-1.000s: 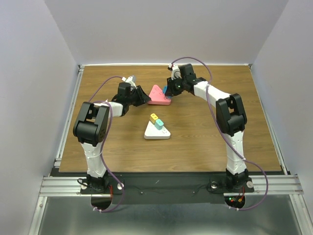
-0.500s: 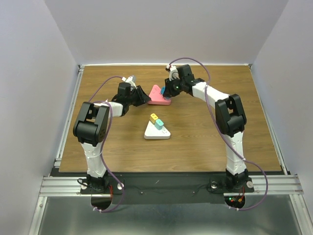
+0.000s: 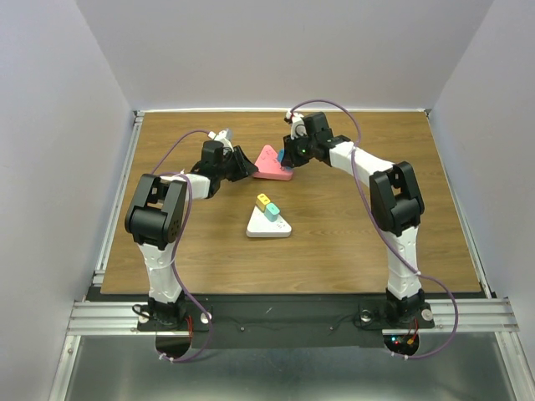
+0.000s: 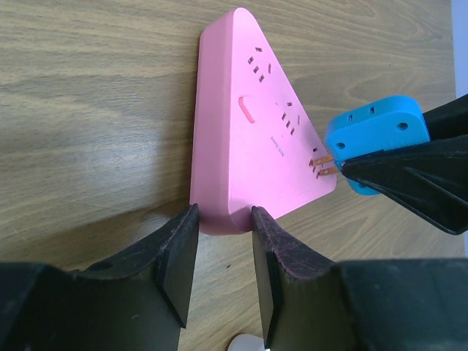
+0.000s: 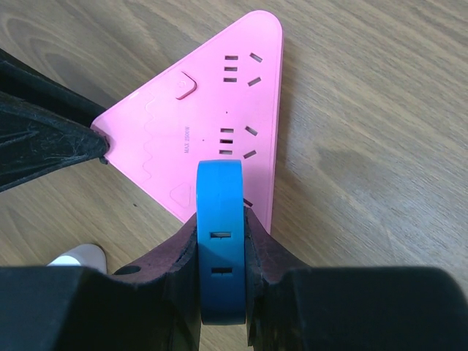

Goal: Insert the plug

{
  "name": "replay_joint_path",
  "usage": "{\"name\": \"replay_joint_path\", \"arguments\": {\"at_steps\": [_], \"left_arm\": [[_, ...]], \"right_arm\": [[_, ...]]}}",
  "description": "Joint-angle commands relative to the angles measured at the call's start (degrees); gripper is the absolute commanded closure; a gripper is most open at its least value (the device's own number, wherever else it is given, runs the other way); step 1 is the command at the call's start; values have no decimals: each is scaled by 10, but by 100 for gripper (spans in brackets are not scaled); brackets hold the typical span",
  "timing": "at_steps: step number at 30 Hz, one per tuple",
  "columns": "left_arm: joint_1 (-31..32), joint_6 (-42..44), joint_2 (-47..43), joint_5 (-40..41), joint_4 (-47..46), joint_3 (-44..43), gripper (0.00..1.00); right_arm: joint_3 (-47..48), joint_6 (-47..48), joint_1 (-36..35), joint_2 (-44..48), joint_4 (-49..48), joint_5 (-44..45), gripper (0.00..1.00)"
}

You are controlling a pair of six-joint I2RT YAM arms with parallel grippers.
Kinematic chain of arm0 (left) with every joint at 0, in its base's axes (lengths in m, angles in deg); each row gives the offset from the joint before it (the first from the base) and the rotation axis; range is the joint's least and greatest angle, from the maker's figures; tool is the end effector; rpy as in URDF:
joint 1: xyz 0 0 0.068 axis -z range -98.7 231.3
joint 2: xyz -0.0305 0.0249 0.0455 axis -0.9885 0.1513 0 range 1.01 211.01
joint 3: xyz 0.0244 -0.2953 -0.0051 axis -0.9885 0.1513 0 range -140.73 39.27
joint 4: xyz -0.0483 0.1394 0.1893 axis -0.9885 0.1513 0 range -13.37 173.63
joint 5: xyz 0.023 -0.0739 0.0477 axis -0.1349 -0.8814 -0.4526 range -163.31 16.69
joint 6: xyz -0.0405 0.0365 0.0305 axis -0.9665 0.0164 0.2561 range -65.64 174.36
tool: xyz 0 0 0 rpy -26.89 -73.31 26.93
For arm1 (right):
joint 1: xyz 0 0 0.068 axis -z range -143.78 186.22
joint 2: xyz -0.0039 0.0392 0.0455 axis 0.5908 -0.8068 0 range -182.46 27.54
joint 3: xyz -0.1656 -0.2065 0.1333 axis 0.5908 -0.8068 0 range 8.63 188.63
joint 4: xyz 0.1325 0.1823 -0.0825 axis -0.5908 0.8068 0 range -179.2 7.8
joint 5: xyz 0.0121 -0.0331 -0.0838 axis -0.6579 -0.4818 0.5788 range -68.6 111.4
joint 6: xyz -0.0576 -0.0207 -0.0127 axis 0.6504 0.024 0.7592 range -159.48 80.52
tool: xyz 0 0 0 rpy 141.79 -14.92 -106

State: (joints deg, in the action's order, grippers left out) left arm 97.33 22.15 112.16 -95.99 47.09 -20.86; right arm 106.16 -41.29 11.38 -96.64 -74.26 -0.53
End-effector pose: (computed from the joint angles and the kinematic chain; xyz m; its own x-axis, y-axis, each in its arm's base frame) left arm 0.3986 -0.1336 0.2044 -0.6174 -0.3342 -0.7121 0.3199 0.7203 -0.6154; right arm 0.4423 0.2244 0.2277 -0.6223 -0.2558 -0.7398 -0.6238 0.7330 0.2713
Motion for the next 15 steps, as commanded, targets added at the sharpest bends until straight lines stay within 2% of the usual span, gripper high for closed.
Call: {"name": "replay_joint_path", "arguments": {"at_steps": [1,15], "left_arm": [[-1,10,-13,-4,-3,-10,56],[-1,9,-13,-4,-4,-9,56]], "right_arm": [[-5,-1,-6,11,7,17,99],[-19,-32,-14,9,7,32,100]]}}
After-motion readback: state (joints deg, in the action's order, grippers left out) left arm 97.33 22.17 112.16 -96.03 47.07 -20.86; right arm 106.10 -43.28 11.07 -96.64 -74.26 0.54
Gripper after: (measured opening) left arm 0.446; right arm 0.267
